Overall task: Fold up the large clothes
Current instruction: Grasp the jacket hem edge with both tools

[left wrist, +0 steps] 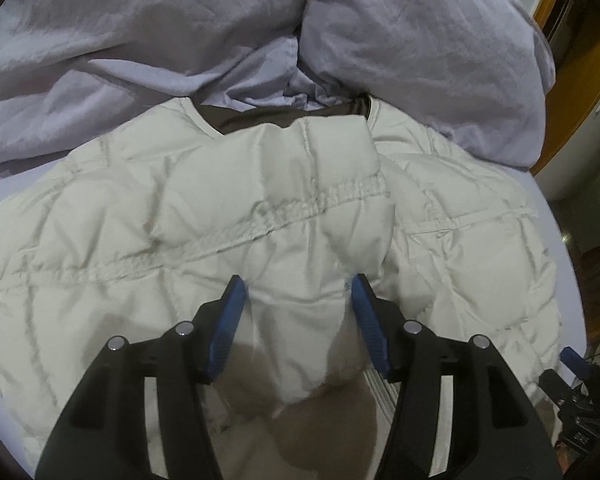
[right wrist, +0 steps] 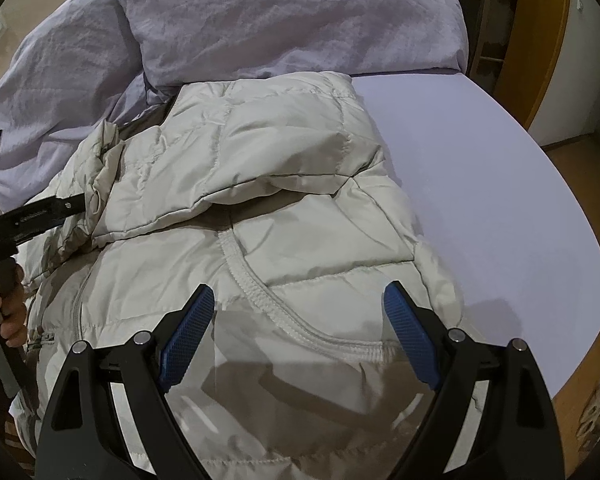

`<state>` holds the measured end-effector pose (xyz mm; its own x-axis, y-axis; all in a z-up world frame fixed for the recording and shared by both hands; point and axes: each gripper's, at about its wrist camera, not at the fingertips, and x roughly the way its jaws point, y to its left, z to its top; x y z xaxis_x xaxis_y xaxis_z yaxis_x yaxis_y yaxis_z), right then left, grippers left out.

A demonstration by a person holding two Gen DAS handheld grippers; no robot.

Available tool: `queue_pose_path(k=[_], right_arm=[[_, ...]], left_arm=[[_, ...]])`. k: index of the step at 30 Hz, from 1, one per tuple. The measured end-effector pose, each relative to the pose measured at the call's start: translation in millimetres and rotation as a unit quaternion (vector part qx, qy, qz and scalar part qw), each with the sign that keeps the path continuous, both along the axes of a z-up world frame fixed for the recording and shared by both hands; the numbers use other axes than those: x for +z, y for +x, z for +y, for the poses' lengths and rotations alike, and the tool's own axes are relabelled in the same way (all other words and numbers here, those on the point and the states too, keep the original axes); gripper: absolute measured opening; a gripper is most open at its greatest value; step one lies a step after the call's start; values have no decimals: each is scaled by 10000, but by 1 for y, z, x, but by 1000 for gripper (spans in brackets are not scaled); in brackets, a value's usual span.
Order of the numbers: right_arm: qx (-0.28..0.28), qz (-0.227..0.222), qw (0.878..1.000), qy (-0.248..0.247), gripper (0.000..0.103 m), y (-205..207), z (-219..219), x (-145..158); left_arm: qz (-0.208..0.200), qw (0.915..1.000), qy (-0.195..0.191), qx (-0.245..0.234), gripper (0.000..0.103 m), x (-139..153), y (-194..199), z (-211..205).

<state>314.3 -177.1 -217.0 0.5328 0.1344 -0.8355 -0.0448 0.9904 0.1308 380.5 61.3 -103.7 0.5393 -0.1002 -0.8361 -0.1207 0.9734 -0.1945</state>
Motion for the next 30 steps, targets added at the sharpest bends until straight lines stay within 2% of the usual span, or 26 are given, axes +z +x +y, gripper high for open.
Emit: queue_pose_path(k=[2, 5, 9, 13, 17, 21, 28, 30], right_arm=[[45, -34, 10000, -27, 94, -3, 0, 3], [141, -38, 9998, -94, 96, -9, -1, 7], [291, -24, 9992, -264, 102, -22, -8, 10], [474, 23, 9980, -411, 102, -38, -20, 10], [541, 163, 9982, -204, 102, -54, -40, 7], [449, 275, 9986, 4, 102, -67, -65, 4], [267, 465, 9982, 263, 101, -81, -97, -8], [230, 559, 9975, 372, 97, -82, -103, -13]], left_arm=[[-155, 9999, -75, 12, 60, 9, -17, 6], [-338, 9994, 35, 104, 65, 20, -48, 18], [-436, 9983, 124, 360, 71, 29, -97, 43], [-428, 9963, 250, 695, 74, 31, -154, 70], [-285, 9927, 318, 1125, 75, 22, -219, 96], [-193, 9884, 173, 1496, 75, 10, -271, 112], [-101, 9830, -144, 1826, 75, -12, -327, 120], [-64, 9819, -224, 1881, 75, -17, -333, 121]])
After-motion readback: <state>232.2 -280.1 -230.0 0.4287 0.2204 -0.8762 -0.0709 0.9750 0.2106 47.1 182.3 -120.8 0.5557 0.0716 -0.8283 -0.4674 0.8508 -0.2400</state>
